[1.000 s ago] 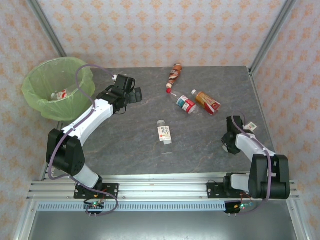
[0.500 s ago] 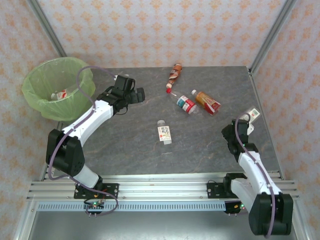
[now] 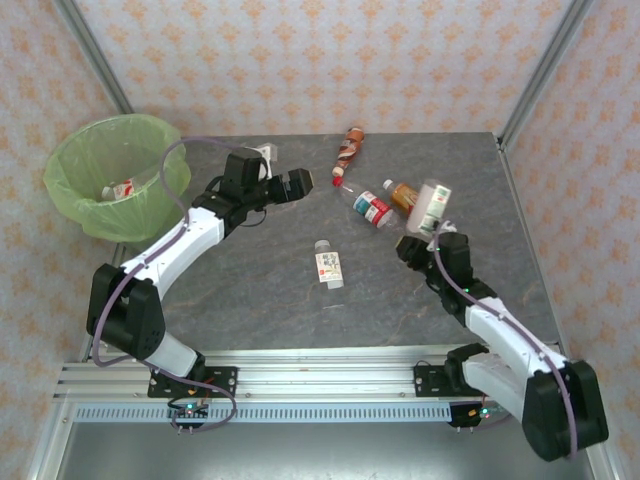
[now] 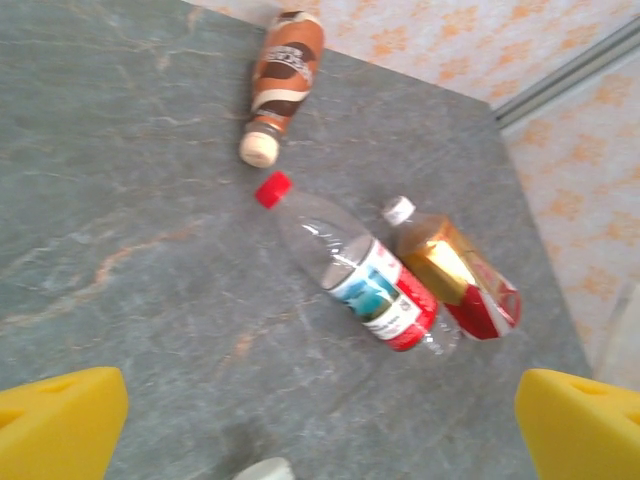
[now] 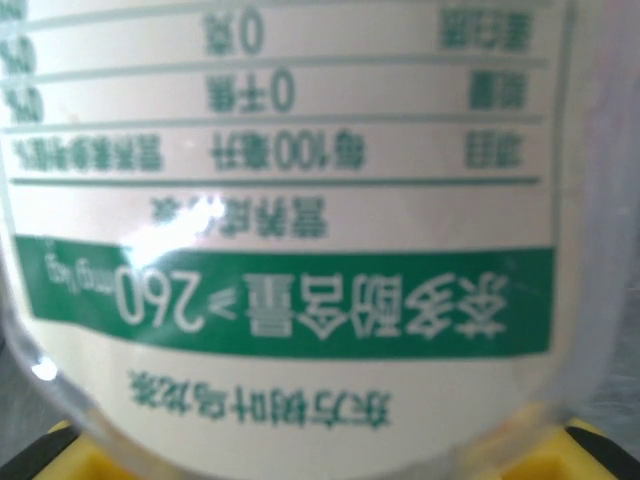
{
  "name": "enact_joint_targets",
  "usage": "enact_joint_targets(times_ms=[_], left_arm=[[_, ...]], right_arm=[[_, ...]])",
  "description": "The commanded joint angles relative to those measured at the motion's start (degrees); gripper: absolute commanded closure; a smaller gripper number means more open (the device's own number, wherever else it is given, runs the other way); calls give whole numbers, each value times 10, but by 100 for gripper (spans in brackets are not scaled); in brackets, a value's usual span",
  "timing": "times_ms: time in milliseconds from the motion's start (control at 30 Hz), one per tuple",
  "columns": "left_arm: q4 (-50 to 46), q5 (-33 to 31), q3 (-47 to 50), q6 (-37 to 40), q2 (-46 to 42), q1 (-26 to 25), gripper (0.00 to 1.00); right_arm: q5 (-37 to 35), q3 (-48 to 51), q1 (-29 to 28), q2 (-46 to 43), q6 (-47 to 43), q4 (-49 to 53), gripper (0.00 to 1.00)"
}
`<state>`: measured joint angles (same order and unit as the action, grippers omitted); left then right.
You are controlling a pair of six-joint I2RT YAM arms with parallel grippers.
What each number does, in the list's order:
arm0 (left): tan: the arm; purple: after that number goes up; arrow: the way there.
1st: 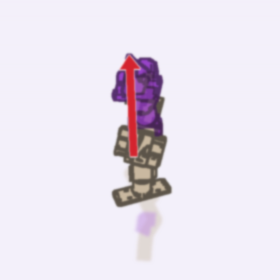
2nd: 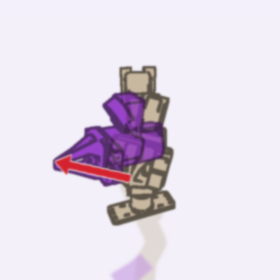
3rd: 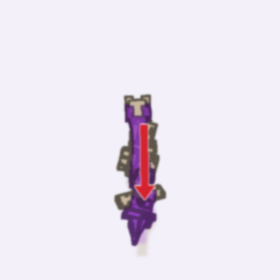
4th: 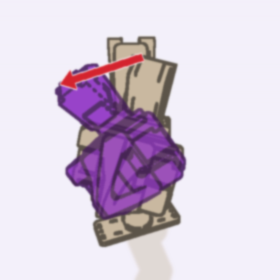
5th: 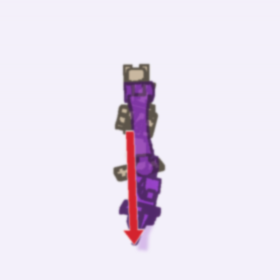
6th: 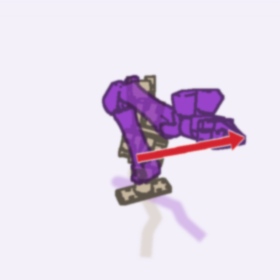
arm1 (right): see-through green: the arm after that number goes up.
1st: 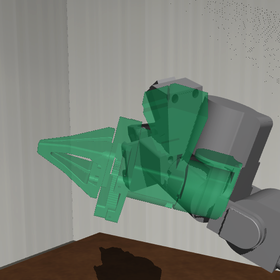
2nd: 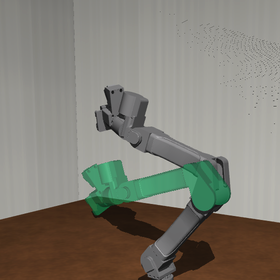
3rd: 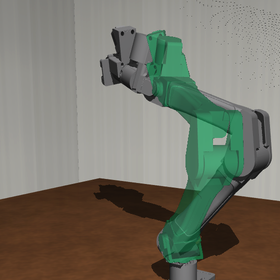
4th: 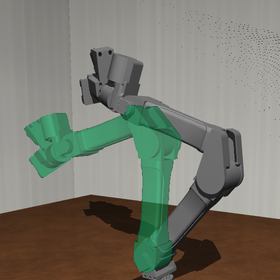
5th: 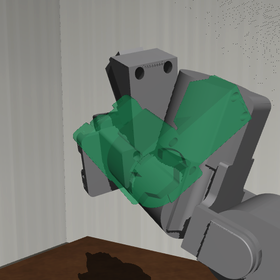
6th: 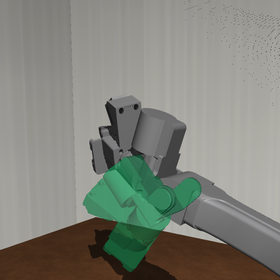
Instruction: Put the plastic bottles in the bin
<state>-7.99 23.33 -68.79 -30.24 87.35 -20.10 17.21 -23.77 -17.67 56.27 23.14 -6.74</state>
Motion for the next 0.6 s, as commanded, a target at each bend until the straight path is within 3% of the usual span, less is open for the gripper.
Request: enact_joint_targets(times_ms=[0,300,567], left_arm=[[50,40,2,-32,-16,-12,0],[51,46,-13,-54,-8,-50,0],[104,62,-12,-71,-2,-74,0]], right_arm=[[-16,-54,-39,40,-55,-48,100],[-59,-160,-136,153,-144,-46,100],[-19,-208,-186,200,-178,-49,100]])
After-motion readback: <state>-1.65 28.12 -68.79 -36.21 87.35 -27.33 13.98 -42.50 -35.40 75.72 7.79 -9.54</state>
